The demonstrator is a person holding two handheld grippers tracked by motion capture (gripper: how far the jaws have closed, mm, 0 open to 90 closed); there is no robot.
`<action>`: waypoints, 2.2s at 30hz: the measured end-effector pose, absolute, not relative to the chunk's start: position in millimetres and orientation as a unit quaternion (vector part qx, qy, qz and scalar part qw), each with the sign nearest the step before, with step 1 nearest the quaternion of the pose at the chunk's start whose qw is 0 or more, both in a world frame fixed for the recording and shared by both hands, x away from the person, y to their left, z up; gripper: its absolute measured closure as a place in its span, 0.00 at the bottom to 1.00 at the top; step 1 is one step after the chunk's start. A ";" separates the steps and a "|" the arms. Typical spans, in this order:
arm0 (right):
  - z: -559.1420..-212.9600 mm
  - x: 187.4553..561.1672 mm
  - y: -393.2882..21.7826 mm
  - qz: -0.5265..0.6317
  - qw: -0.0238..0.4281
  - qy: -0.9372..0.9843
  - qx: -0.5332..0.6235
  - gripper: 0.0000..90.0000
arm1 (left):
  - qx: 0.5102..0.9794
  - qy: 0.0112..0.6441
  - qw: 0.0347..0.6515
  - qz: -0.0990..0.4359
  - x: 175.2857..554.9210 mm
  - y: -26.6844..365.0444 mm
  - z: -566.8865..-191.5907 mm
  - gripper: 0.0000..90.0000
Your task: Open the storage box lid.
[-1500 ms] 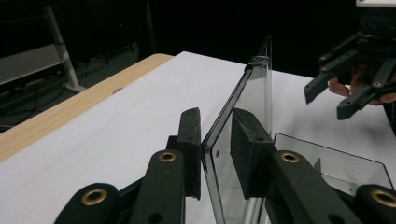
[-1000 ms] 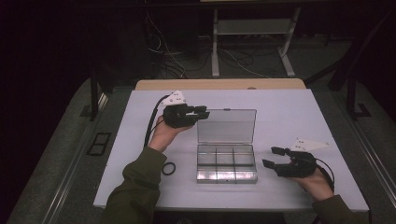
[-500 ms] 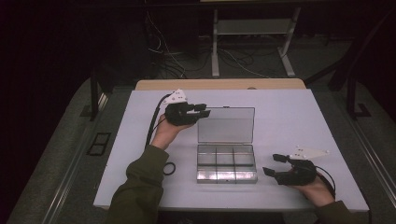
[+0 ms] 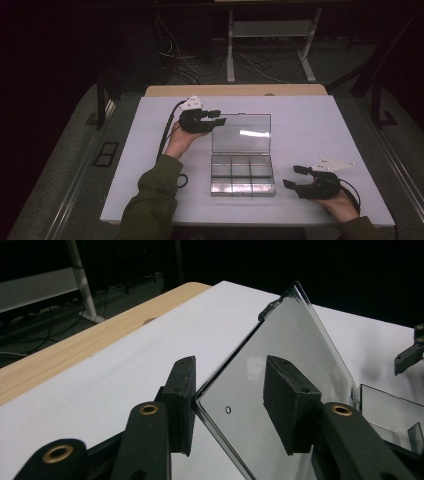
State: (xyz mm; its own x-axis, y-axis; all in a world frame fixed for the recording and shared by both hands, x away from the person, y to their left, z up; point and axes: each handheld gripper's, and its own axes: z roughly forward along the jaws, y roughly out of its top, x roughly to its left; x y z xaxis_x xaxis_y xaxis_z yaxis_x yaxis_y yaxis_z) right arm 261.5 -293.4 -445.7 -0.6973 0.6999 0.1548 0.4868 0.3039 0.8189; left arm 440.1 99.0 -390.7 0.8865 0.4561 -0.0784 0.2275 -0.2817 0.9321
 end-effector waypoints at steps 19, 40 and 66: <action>-446.5 262.2 -292.6 0.458 0.114 0.801 0.368 0.32 | 0.801 0.225 0.548 0.090 453.4 98.3 -408.5 0.54; -447.4 263.2 -293.4 0.457 0.115 0.802 0.367 0.33 | 0.812 0.248 0.523 0.082 458.4 92.0 -422.4 0.41; -447.3 263.2 -293.6 0.457 0.115 0.802 0.367 0.33 | 0.823 0.279 0.492 0.052 464.6 87.7 -442.9 0.32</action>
State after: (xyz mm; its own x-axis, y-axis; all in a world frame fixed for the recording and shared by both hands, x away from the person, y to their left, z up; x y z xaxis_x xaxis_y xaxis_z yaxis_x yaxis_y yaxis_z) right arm 263.2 -293.6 -447.3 -0.7040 0.6938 0.1515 0.4846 0.3134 0.8167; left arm 464.6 87.7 -442.9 0.8393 0.5099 -0.1885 0.4071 -0.3597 0.8396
